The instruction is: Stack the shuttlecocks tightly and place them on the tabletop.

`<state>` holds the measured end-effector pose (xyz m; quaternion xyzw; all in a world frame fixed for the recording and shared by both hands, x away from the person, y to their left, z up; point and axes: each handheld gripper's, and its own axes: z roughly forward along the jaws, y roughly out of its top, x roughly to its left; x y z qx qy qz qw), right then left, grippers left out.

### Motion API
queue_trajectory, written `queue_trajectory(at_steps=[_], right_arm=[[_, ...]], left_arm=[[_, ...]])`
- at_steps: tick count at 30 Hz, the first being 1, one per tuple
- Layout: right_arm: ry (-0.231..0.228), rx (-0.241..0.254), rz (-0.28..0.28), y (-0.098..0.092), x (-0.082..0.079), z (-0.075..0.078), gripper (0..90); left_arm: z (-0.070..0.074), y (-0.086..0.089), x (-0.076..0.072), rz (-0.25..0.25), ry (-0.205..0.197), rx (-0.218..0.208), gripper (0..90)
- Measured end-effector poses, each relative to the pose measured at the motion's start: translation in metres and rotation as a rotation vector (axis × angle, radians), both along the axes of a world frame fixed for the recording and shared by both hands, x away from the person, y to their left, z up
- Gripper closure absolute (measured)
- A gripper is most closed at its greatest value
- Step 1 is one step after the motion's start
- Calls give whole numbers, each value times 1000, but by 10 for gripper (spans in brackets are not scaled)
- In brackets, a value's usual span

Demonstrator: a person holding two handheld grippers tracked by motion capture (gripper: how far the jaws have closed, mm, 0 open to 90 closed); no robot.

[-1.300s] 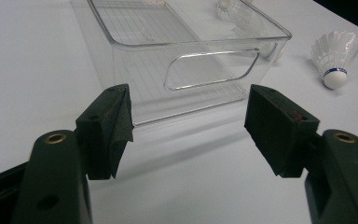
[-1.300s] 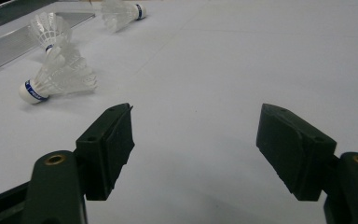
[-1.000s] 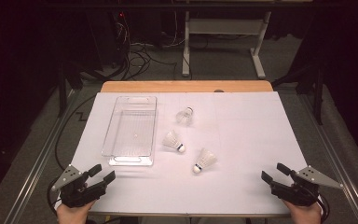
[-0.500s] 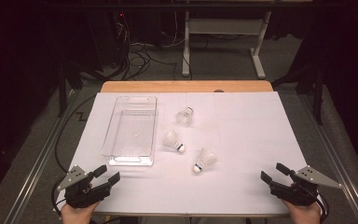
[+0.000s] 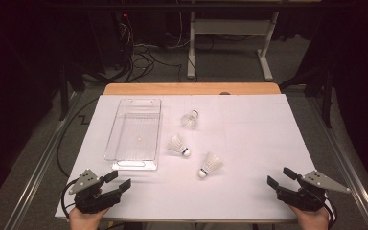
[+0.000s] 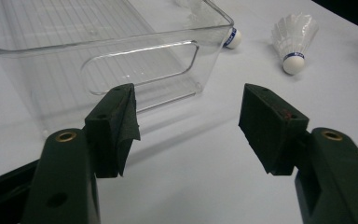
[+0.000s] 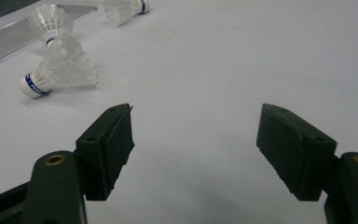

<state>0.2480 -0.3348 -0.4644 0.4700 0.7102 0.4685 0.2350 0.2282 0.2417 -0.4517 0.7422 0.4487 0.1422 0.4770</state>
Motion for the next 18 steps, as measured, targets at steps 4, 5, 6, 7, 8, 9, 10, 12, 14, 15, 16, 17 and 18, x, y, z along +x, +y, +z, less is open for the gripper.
queue_trajectory(at_steps=[4,5,6,7,8,9,10,12,14,15,16,17,18], right_arm=[[0,-4,3,0,0,0,273],[0,-4,4,0,1,0,273],[0,-5,5,0,1,0,273],[0,-6,5,0,1,0,273],[0,-6,5,1,1,0,274],[1,-6,5,1,1,0,273],[1,-6,5,1,1,0,273],[2,-7,6,1,1,0,274],[4,-6,7,1,1,0,274],[5,-5,7,1,1,0,274],[8,-2,8,1,1,0,275],[5,-5,10,1,1,0,278],[1,-7,13,2,0,0,280]], left_arm=[[0,-6,1,-16,5,4,376],[0,-7,2,-19,7,4,376],[0,-8,2,-22,8,3,376],[0,-9,2,-23,8,3,377],[0,-10,2,-27,9,5,377],[0,-11,3,-30,8,2,377],[0,-12,3,-33,8,4,376],[-1,-14,3,-38,9,2,377],[-1,-16,3,-43,10,0,375],[-1,-17,3,-48,12,-1,373],[-1,-18,3,-51,12,-4,372],[-1,-19,3,-54,12,-4,371],[-1,-20,3,-58,11,-7,371]])
